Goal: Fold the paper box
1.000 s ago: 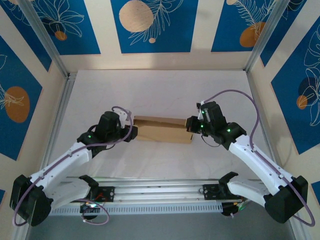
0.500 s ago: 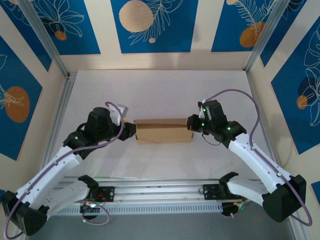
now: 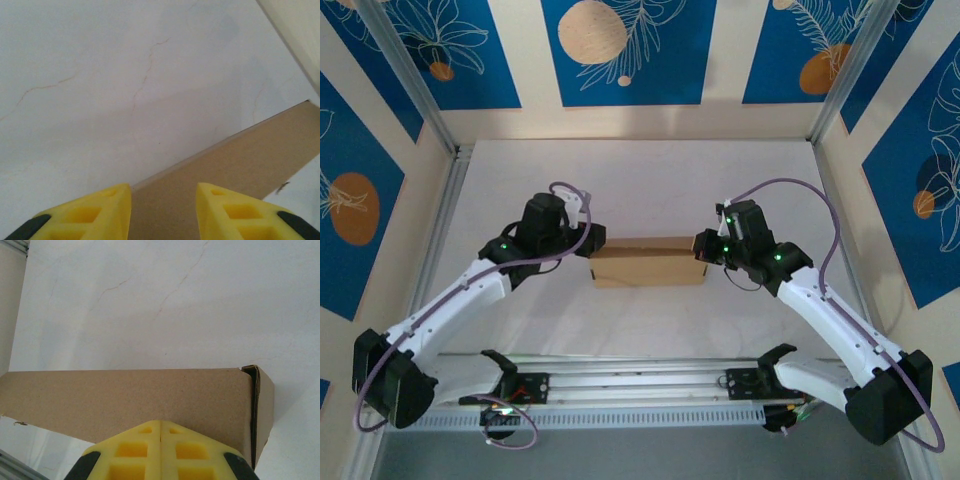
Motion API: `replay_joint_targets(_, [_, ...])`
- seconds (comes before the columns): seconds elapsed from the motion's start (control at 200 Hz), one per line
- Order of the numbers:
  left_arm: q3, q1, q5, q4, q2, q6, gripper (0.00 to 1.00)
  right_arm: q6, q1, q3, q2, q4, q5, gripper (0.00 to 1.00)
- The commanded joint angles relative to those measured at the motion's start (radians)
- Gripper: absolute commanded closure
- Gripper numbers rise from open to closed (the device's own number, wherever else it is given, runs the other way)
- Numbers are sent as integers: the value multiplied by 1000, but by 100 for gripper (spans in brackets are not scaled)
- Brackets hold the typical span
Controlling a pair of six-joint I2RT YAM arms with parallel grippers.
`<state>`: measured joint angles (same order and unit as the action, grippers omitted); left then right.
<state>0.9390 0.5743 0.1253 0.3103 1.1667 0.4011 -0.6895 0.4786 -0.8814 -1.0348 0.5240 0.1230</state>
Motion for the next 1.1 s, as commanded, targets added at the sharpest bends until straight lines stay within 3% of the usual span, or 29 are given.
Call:
replay_joint_targets(0.0, [-115, 4, -2, -76, -28, 57, 64, 2, 3, 36, -2, 95, 9, 100])
replay_joint_targets(0.135, [-299, 10, -18, -152, -75, 119, 68, -7, 3, 61, -11, 84, 0, 100])
replay_joint_targets(0.27, [-378, 13, -33, -174, -110, 136, 69, -11, 4, 78, -17, 82, -8, 100])
replay_joint_targets(0.49, [-349, 13, -58, -130, -87, 92, 68, 19, -4, -8, -9, 122, -22, 100])
replay_joint_targets(0.72, [-334, 15, -95, -105, -79, 55, 68, 38, -7, -165, -52, 143, -119, 97])
replay_joint_targets(0.875, [-326, 20, -96, -98, -78, 49, 68, 13, 63, -241, -129, 97, -158, 97])
replay_joint_targets(1.095, [-311, 33, -108, -86, -74, 38, 68, -2, 166, -322, -277, 44, -122, 97])
